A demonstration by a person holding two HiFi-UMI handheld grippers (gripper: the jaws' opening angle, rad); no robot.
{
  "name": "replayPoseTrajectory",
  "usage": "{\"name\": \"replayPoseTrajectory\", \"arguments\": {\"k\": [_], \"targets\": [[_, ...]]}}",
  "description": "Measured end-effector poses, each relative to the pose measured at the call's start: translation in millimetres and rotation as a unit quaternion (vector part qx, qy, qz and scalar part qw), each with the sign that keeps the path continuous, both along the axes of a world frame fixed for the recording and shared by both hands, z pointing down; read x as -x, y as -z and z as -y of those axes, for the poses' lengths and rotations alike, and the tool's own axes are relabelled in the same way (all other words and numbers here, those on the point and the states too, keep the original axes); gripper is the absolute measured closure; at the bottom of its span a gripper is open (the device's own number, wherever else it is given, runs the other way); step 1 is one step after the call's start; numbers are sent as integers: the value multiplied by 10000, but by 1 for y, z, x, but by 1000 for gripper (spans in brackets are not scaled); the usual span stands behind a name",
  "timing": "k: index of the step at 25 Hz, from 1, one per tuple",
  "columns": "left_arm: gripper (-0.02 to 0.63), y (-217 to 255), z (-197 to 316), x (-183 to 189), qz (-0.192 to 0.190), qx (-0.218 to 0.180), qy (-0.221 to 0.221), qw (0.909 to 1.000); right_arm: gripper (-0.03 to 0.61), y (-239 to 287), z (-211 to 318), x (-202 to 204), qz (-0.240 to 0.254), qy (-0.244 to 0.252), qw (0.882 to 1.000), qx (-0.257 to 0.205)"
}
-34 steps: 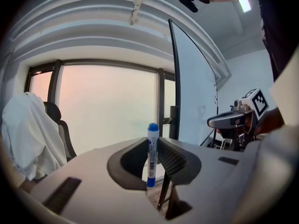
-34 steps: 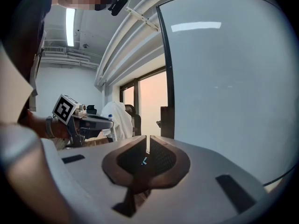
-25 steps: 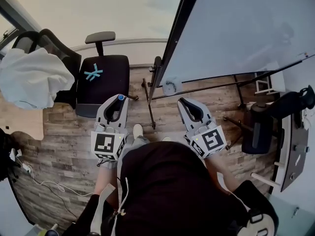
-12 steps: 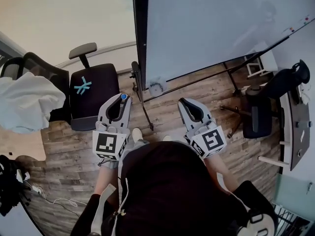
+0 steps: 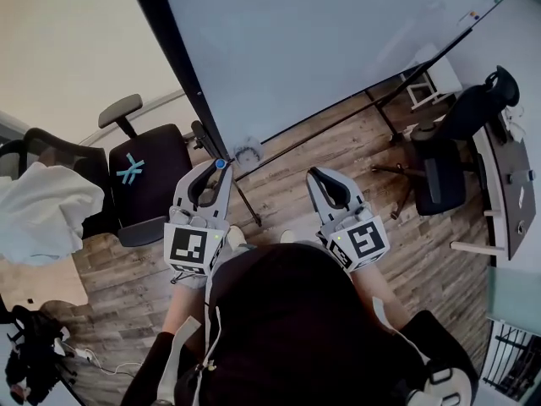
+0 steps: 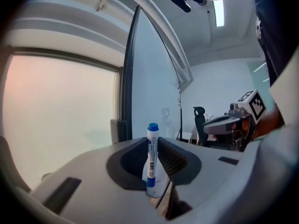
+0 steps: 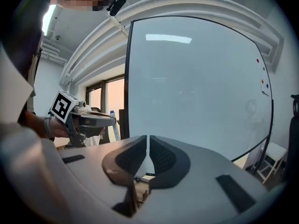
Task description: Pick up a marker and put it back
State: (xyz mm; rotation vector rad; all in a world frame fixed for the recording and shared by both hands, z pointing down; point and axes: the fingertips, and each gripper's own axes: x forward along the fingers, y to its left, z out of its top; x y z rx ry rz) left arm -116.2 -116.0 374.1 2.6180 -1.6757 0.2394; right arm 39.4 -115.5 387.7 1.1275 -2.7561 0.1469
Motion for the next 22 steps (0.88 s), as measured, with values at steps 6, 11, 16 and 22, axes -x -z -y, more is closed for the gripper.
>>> {"name": "replayPoseTrajectory", "arguments": {"k": [6, 11, 16, 22], "targets": [[541, 0, 16, -28, 19, 14, -368, 9993, 548, 1, 1, -26, 25, -379, 9993, 5], [541, -8, 27, -48, 105, 79, -644, 9978, 548, 0, -1, -47, 22, -736, 9973, 25], [541, -21, 35, -57, 185, 215, -813, 9963, 548, -2, -6, -63, -2, -1057, 9944, 47], [541, -38, 42, -64, 259, 365, -970, 9943, 548, -9, -15, -74, -47, -1375, 9904, 159]]}}
